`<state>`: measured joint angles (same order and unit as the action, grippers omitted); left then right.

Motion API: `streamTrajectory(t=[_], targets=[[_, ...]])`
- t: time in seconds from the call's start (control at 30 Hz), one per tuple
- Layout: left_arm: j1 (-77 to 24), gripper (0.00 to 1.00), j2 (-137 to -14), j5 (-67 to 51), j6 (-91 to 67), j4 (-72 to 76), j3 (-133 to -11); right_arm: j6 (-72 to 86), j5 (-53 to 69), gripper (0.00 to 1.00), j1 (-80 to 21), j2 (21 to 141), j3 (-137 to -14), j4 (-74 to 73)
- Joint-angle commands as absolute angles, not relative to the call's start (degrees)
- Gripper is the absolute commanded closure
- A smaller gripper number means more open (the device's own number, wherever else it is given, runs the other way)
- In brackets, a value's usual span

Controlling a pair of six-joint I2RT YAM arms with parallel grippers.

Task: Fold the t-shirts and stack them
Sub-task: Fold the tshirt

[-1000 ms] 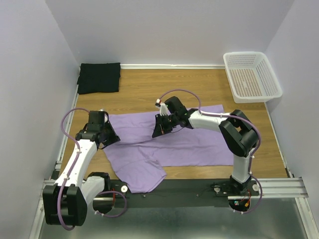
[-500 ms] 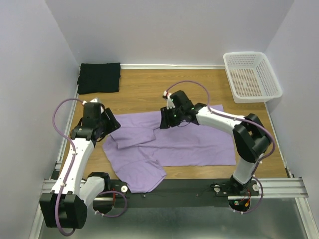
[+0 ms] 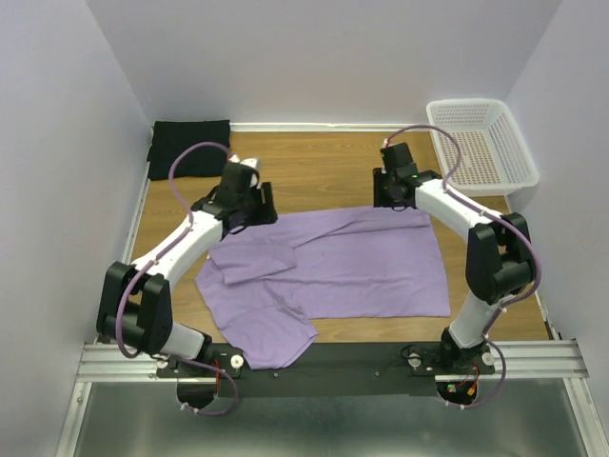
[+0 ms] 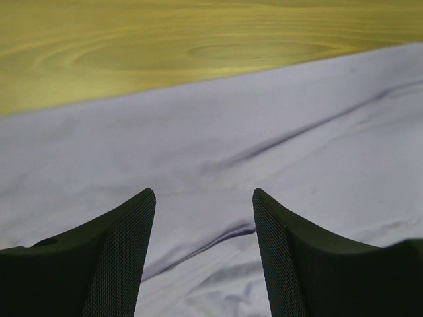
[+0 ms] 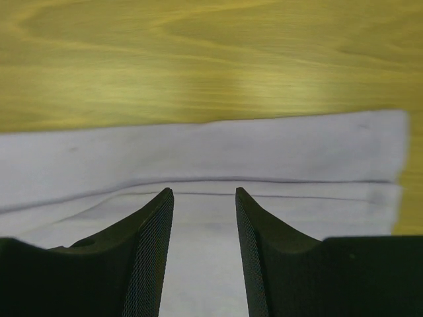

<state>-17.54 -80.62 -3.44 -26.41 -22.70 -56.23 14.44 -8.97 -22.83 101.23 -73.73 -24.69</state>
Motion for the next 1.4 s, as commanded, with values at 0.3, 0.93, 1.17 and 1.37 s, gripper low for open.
streamTrajectory(t=[0.3,0.93,1.17,1.37], targets=[[-39.1,0.28,-108.4,-3.2,-4.8,-12.8,-79.4,19.6,-10.6,0.48,-12.1,95.7,-66.1,-27.2],[-41.9,0.31,-121.6,-16.2,0.3,-13.5,-89.4,21.8,-14.9,0.29,-12.0,85.7,-60.9,-26.5],[-42.0,0.31,-123.5,-19.6,2.3,-15.3,-90.4,21.8,-15.3,0.29,-12.0,84.2,-59.7,-26.5],[-42.3,0.35,-123.3,-22.0,3.2,-15.5,-89.2,21.7,-15.2,0.29,-12.0,83.7,-59.4,-26.5]])
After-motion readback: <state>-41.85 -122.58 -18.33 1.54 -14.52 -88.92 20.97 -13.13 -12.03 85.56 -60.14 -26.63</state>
